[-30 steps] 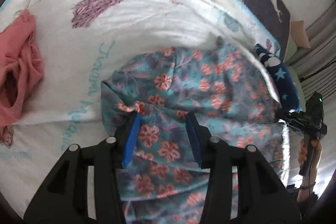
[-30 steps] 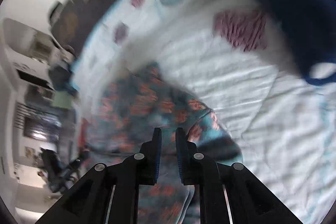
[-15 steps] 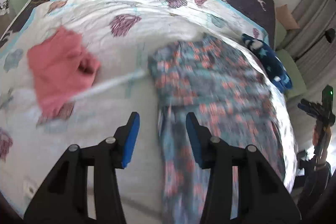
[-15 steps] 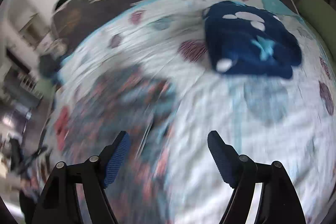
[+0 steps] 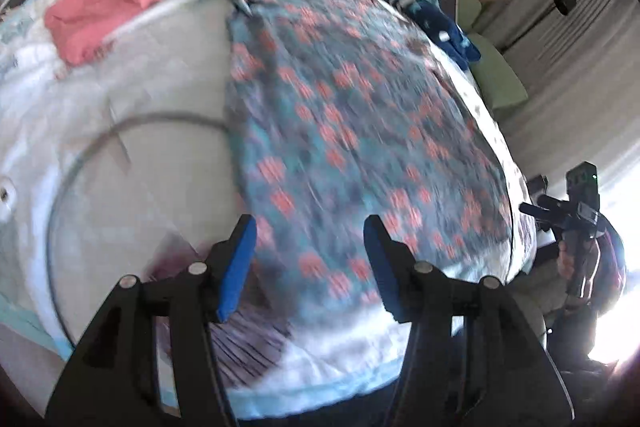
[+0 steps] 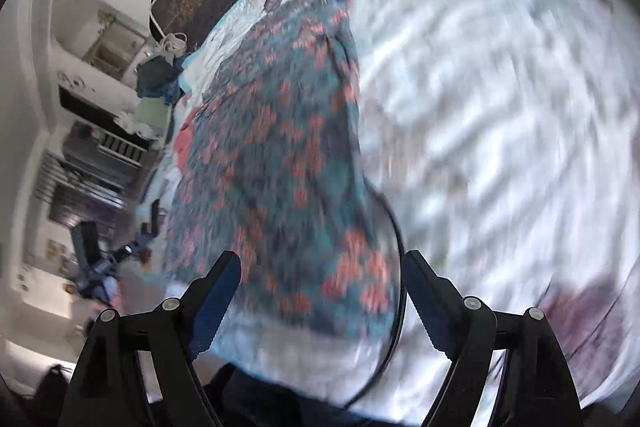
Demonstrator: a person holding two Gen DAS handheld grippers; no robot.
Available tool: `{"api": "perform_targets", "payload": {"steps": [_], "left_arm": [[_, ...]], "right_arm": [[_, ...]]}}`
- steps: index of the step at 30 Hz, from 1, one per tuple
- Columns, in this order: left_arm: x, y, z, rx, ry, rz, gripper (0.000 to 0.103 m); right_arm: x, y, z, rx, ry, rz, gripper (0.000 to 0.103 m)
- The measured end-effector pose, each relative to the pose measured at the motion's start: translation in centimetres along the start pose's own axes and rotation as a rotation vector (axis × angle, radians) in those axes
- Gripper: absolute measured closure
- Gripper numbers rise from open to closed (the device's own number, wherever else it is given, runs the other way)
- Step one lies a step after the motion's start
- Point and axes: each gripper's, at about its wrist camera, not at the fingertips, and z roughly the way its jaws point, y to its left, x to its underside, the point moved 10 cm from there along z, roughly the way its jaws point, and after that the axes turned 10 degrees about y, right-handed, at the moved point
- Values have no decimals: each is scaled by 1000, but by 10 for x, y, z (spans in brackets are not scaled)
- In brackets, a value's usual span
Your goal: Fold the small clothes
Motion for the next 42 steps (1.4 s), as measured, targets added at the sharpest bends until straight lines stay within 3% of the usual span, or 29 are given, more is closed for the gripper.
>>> {"api": "perform_targets", "payload": {"steps": [2, 5, 8, 10, 13, 17, 24, 27, 31, 35, 41, 42], "left_arm": [[10, -3, 10, -5, 21, 3, 46], [18, -1, 23, 13, 45, -34, 46], [18, 3, 25, 38, 30, -64, 43], [19, 2, 26, 47, 22, -68, 41], [21, 1, 26, 81, 14, -66, 38], [20, 5, 25, 172, 17, -105, 37], [18, 14, 21, 418, -14, -246, 37], [20, 16, 22, 398, -18, -260, 45], [24, 27, 9, 363, -37, -285, 46], [33, 42, 13, 348, 4, -319, 46], [34, 49, 21, 507, -11, -422, 46], [33, 47, 22, 522, -4, -423, 51]], "right_arm": [[4, -11, 1, 13, -22, 37, 19], [1, -18, 1, -114, -54, 102, 19], [-5, -11, 0, -194, -66, 69, 19], [-8, -2, 8, -236, -19, 18, 19], [-9, -10, 26, -165, 35, -7, 20], [-10, -11, 26, -216, 53, -14, 20], [22, -4, 36, -278, 145, -58, 20], [34, 1, 38, -285, 140, -69, 20], [40, 3, 38, -247, 138, -75, 20], [40, 2, 40, -256, 141, -58, 20], [38, -2, 39, -283, 129, -28, 20], [38, -2, 39, -283, 127, -24, 20]]}}
